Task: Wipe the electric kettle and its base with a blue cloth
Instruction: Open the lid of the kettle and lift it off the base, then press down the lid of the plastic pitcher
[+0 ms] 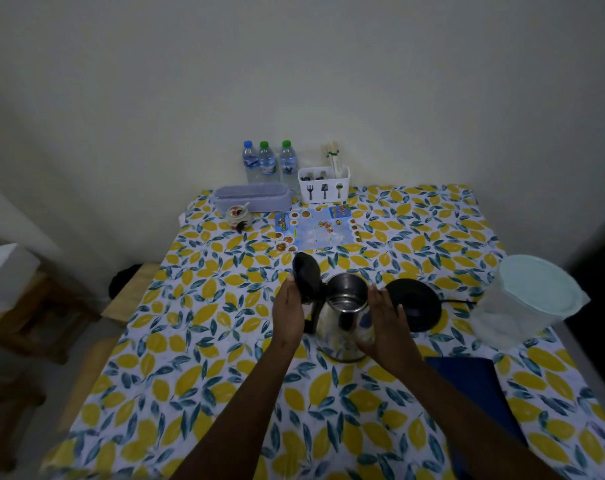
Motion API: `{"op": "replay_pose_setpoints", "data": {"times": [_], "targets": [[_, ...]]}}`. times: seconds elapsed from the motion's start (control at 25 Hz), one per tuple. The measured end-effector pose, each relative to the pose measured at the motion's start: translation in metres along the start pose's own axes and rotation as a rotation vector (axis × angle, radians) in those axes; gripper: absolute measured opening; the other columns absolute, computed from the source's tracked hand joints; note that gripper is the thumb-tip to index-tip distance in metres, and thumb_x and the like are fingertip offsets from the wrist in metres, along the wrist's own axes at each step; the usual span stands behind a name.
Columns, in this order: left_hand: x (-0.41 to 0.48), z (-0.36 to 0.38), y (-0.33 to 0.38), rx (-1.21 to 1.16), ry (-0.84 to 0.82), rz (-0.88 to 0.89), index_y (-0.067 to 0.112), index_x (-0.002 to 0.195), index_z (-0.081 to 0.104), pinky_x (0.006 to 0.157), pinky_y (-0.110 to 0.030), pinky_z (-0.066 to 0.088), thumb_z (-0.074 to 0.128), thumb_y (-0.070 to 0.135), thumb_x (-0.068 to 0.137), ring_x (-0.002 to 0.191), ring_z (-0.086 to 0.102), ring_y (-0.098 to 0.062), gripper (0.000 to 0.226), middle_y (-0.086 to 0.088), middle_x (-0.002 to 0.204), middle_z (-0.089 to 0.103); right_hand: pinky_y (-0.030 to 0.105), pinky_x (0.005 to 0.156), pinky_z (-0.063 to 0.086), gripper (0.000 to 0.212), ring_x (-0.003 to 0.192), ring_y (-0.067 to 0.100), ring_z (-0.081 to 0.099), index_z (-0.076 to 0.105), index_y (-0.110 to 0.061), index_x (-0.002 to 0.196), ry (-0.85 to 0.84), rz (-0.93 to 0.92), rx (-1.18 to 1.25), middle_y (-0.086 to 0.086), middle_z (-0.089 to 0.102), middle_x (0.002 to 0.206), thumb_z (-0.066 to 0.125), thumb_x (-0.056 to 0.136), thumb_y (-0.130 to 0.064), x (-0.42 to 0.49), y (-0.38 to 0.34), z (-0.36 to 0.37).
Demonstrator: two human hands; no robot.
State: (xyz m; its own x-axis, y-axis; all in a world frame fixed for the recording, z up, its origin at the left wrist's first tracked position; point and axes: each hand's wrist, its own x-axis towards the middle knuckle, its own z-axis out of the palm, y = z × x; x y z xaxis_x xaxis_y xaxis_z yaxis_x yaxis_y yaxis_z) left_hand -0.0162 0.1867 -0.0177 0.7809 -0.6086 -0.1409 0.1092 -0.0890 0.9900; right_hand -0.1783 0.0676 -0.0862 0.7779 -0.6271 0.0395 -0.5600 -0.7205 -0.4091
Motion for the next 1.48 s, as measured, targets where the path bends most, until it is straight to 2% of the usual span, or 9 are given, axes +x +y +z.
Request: {"op": "replay_pose_setpoints", "data": {"times": [0.12, 0.24, 0.36, 0.52, 0.64, 0.8, 1.08, 1.32, 1.48], "targets": [[-0.007, -0.008, 0.001, 0.135, 0.093, 0.092, 0.013, 0.146, 0.035, 0.116, -0.036, 0.031, 0.035, 0.034, 0.103, 0.142, 0.035, -0.024, 0.048, -0.009, 0.154, 0.038, 0.05, 0.119, 0.006, 0.112, 0.144, 0.013, -0.016, -0.017, -0.023, 0.146, 0.003, 0.0, 0.029, -0.007, -0.014, 0.156, 0.069, 0.078, -0.047, 0.0, 0.0, 0.004], [-0.004, -0.017, -0.001, 0.478, 0.148, 0.314, 0.014, 0.15, 0.022, 0.121, -0.036, 0.02, 0.042, 0.032, 0.101, 0.15, 0.011, -0.018, 0.056, -0.005, 0.161, 0.019, 0.048, 0.119, 0.005, 0.109, 0.146, 0.014, -0.013, -0.015, -0.023, 0.145, 0.012, 0.015, 0.037, -0.006, -0.012, 0.156, 0.069, 0.08, -0.043, 0.0, -0.002, 0.005], [-0.005, -0.019, 0.001, 0.669, 0.062, 0.508, 0.014, 0.149, 0.027, 0.122, -0.034, 0.013, 0.044, 0.03, 0.1, 0.149, -0.002, -0.012, 0.054, 0.001, 0.161, 0.018, 0.046, 0.119, 0.006, 0.1, 0.146, 0.014, -0.011, -0.01, -0.026, 0.146, 0.067, 0.021, 0.078, -0.006, -0.008, 0.158, 0.067, 0.083, -0.038, -0.006, -0.009, 0.004], [-0.006, 0.007, 0.0, 0.777, -0.129, 0.706, 0.015, 0.146, 0.033, 0.122, -0.036, 0.015, 0.045, 0.03, 0.1, 0.148, 0.004, -0.012, 0.049, 0.005, 0.157, 0.023, 0.042, 0.118, 0.007, 0.091, 0.148, 0.017, -0.005, -0.002, -0.027, 0.147, 0.17, 0.085, 0.158, -0.004, -0.001, 0.16, 0.065, 0.087, -0.035, -0.038, -0.005, 0.0], [-0.011, 0.048, -0.01, 0.784, -0.325, 0.703, 0.019, 0.147, 0.03, 0.12, -0.034, 0.013, 0.041, 0.034, 0.101, 0.146, 0.0, -0.007, 0.05, 0.01, 0.157, 0.019, 0.036, 0.118, 0.007, 0.088, 0.147, 0.014, -0.006, -0.005, -0.028, 0.147, 0.24, 0.209, 0.102, -0.006, -0.003, 0.159, 0.06, 0.089, -0.042, -0.067, 0.017, -0.012], [-0.025, 0.11, -0.027, 0.825, -0.513, 0.753, 0.019, 0.148, 0.03, 0.12, -0.036, 0.015, 0.04, 0.039, 0.1, 0.145, 0.0, -0.007, 0.052, 0.001, 0.159, 0.025, 0.034, 0.12, 0.004, 0.081, 0.146, 0.008, -0.006, 0.002, -0.031, 0.149, 0.324, 0.412, 0.129, -0.012, -0.002, 0.157, 0.056, 0.091, -0.045, -0.108, 0.064, -0.032], [-0.036, 0.221, -0.03, 0.862, -0.733, 0.848, 0.016, 0.149, 0.027, 0.121, -0.034, 0.01, 0.037, 0.038, 0.101, 0.146, -0.001, -0.011, 0.054, -0.001, 0.161, 0.021, 0.048, 0.119, 0.022, 0.068, 0.146, 0.026, 0.02, 0.029, -0.008, 0.146, 0.495, 0.561, 0.172, 0.009, 0.026, 0.156, 0.064, 0.089, -0.018, -0.145, 0.162, -0.068], [-0.029, 0.332, -0.01, 1.004, -0.863, 0.847, 0.007, 0.148, 0.027, 0.122, -0.048, 0.013, 0.035, 0.029, 0.103, 0.15, 0.006, -0.029, 0.051, -0.01, 0.161, 0.019, 0.039, 0.115, 0.024, 0.049, 0.138, 0.033, 0.037, 0.038, 0.0, 0.14, 0.624, 0.666, 0.277, 0.02, 0.041, 0.148, 0.049, 0.093, -0.001, -0.126, 0.247, -0.106], [-0.02, 0.387, -0.007, 1.227, -0.906, 0.844, 0.008, 0.149, 0.02, 0.121, -0.053, 0.011, 0.041, 0.057, 0.094, 0.15, 0.004, -0.032, 0.077, -0.011, 0.162, 0.013, 0.031, 0.112, 0.027, 0.041, 0.133, 0.028, 0.042, 0.042, -0.003, 0.138, 0.616, 0.688, 0.405, 0.017, 0.045, 0.144, 0.039, 0.097, -0.003, -0.086, 0.289, -0.137]]}}
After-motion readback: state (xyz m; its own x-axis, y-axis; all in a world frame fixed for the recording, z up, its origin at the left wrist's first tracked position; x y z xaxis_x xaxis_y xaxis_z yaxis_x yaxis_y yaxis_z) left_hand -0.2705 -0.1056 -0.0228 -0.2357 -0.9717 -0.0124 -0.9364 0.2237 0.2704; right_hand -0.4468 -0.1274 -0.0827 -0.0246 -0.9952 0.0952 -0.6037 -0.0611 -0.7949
